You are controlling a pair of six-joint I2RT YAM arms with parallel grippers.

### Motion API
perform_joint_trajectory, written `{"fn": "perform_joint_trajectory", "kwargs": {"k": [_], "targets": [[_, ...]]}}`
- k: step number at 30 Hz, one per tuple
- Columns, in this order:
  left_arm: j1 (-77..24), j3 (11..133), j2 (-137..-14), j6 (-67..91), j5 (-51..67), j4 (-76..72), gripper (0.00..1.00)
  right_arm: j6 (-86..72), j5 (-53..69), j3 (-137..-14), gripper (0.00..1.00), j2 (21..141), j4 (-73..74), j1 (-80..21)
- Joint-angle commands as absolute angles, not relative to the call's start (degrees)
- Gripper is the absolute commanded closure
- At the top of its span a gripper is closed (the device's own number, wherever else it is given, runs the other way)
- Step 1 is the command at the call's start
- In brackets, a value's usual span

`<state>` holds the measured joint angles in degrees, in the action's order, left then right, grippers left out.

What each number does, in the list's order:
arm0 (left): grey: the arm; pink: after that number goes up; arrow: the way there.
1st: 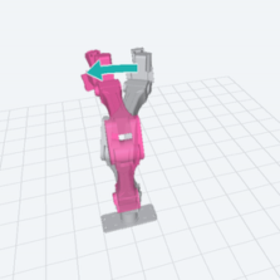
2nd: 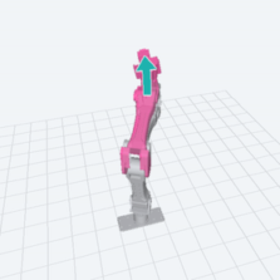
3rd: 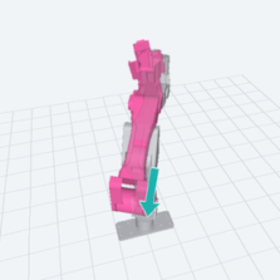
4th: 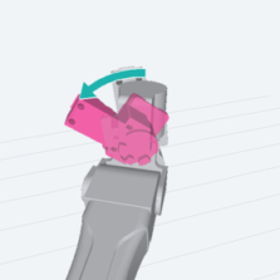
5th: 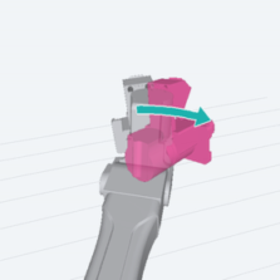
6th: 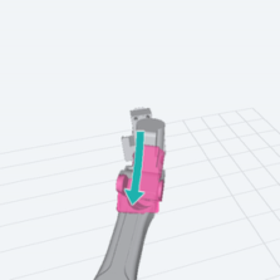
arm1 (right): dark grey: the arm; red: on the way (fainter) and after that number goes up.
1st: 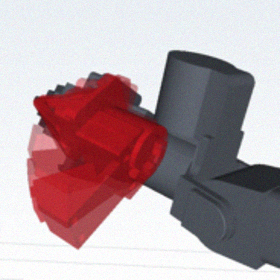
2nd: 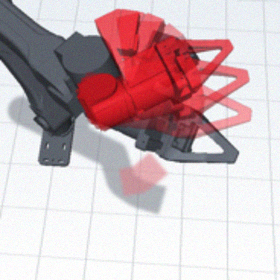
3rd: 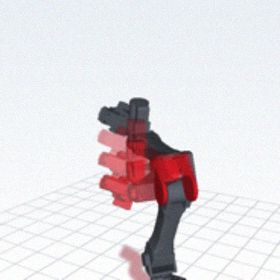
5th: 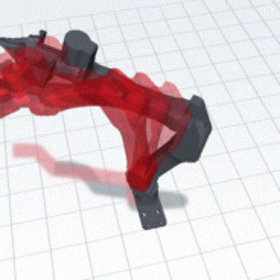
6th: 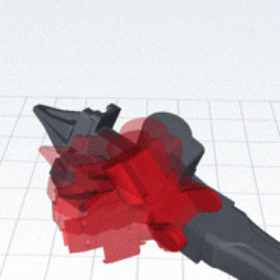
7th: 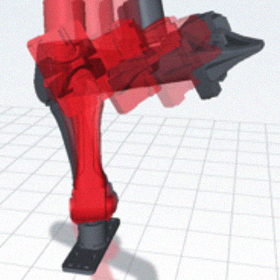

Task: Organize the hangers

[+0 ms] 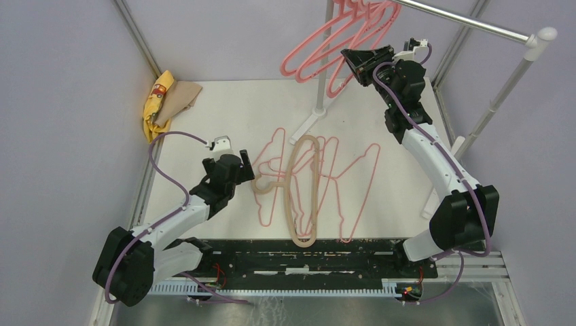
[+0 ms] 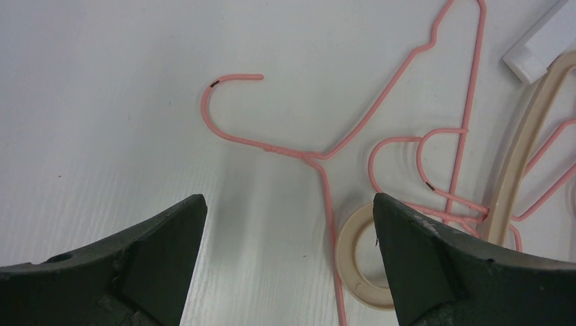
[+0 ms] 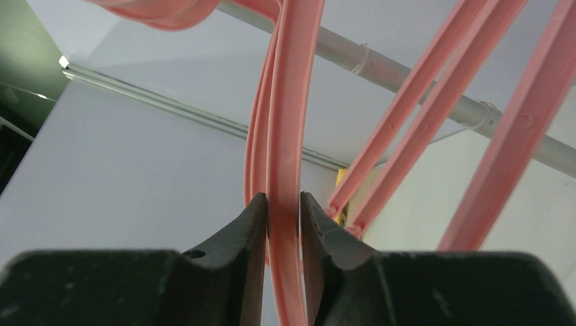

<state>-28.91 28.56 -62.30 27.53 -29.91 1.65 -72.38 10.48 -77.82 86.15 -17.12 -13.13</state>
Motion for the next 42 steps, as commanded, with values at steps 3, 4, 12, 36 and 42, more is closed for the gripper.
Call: {"fn": "perform_joint_trajectory", "kwargs": {"k": [3, 4, 12, 36, 42], "targets": [[-29.1, 31.1, -62.2, 25.1, -31.4, 0.2, 0.01, -67.2, 9.5, -73.6, 0.28, 79.8, -14.6, -12.8], [-29.1, 31.1, -62.2, 25.2, -31.3, 0.2, 0.01, -65.9, 8.7, -72.7, 0.22, 78.1, -13.5, -12.8], [-29.1, 30.8, -62.3, 25.4, -31.5, 0.2, 0.01, -56.3, 7.6, -64.6, 0.10, 64.7, -1.1, -14.7], [-29.1, 29.2, -61.0, 28.5, -32.2, 2.3, 0.01, -41.9, -16.5, -57.9, 0.30, 90.6, 16.8, -67.1], [-29.1, 28.5, -59.5, 28.0, -32.5, 2.4, 0.01, -42.5, -15.4, -60.1, 0.30, 96.8, 16.1, -67.2]]}}
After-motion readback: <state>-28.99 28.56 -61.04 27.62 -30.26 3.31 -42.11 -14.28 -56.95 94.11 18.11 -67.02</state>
